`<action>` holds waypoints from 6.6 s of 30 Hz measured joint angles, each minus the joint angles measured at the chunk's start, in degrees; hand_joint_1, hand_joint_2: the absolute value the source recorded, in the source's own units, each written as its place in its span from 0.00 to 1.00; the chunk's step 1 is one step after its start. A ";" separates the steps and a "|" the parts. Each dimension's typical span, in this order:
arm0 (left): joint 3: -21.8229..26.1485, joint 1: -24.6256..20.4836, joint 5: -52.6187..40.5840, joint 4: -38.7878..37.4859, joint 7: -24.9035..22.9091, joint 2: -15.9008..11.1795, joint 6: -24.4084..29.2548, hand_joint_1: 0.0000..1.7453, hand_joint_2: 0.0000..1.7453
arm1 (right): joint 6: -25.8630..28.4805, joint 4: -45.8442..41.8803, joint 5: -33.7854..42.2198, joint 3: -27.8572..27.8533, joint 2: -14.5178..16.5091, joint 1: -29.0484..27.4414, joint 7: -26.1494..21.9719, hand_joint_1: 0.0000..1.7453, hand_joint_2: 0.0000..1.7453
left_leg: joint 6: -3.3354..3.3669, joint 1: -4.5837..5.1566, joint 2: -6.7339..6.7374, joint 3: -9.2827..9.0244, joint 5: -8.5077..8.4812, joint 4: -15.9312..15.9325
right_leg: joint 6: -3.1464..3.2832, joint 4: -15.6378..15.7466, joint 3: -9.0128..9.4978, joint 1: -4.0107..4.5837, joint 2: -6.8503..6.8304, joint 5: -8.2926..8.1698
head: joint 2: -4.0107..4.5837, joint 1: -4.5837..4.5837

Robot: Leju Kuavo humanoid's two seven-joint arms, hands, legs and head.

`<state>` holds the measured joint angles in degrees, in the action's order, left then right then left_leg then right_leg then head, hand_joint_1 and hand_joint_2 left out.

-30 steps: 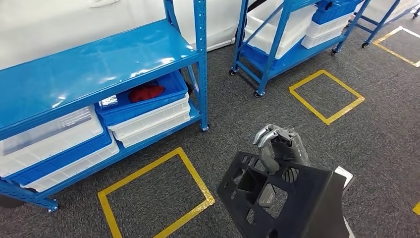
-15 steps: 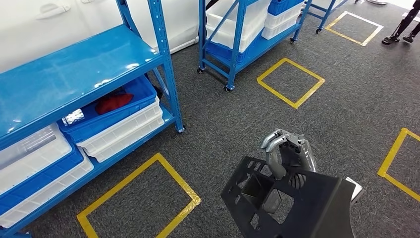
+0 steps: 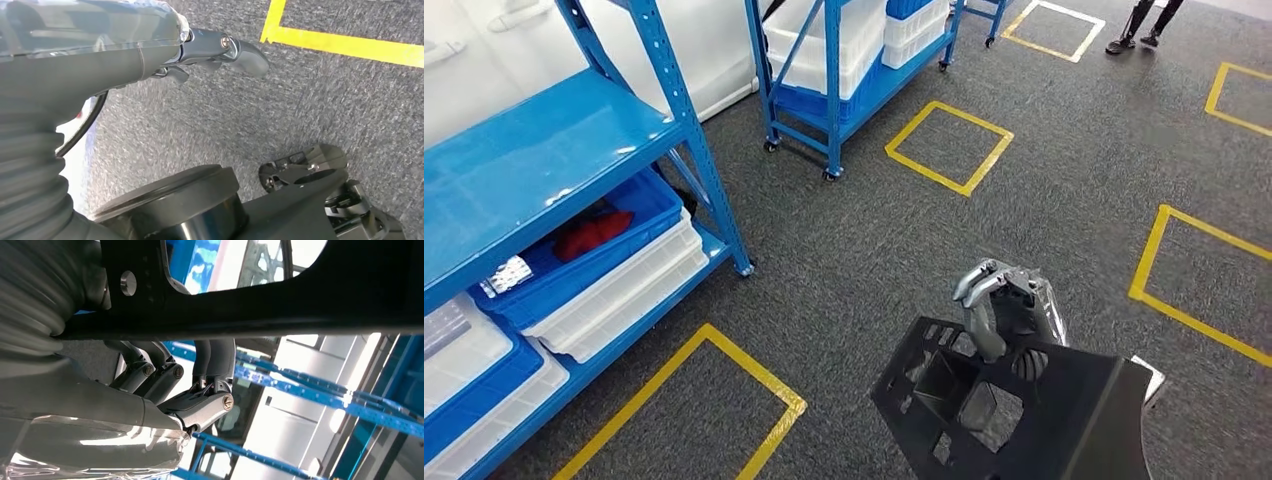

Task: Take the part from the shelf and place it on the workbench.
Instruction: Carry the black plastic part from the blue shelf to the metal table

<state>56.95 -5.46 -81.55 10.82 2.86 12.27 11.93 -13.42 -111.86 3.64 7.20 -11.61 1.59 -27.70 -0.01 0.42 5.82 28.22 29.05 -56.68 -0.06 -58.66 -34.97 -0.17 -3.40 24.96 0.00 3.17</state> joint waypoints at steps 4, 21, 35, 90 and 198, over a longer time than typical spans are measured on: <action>-0.23 -0.10 -0.28 0.00 0.37 -0.07 0.30 0.00 1.00 | -0.03 -1.21 0.98 -0.92 -0.10 -1.78 -0.56 1.00 1.00 | -1.12 -0.32 -2.47 1.55 3.38 -4.22 | 1.26 0.61 0.21 -0.45 2.17 -0.29 | 0.00 0.00; -0.84 -0.01 -1.18 0.00 1.83 -0.46 0.40 0.00 1.00 | -0.28 -2.34 2.02 -2.11 -0.11 -4.23 -0.42 1.00 1.00 | 1.95 -0.61 -5.89 1.05 -1.61 0.57 | -1.37 -10.46 -6.27 -0.56 4.22 4.51 | 0.00 0.00; -1.21 -0.14 -1.29 0.02 1.06 -1.96 1.98 0.00 1.00 | -2.98 4.21 2.56 -2.24 3.46 1.45 0.22 1.00 1.00 | -1.06 -0.53 -3.60 3.23 3.94 -6.67 | 1.34 1.07 0.33 -0.57 2.89 -0.31 | 0.00 0.00; -2.49 1.02 -3.40 0.07 -0.49 -4.56 1.17 0.00 1.00 | 1.68 3.84 0.97 -2.37 6.29 -5.67 -5.11 1.00 1.00 | 0.45 -0.13 -0.01 -0.34 0.02 0.63 | -0.37 0.40 0.58 0.19 -1.04 0.41 | 0.00 -0.01; -0.16 -0.39 1.36 0.24 -0.86 -0.08 0.60 0.00 1.00 | -0.50 8.51 -7.71 0.32 6.47 3.32 1.93 1.00 1.00 | 0.13 -0.49 -5.81 3.60 0.53 -5.65 | 0.79 0.85 1.09 0.17 4.80 0.61 | 0.00 0.00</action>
<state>56.78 -5.85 -80.19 11.06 2.01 12.19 12.53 -13.91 -103.35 -4.07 7.52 -5.14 4.91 -25.77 0.13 -0.08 0.01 31.82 29.58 -62.34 0.73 -57.81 -33.88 0.00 1.40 25.57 0.00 3.17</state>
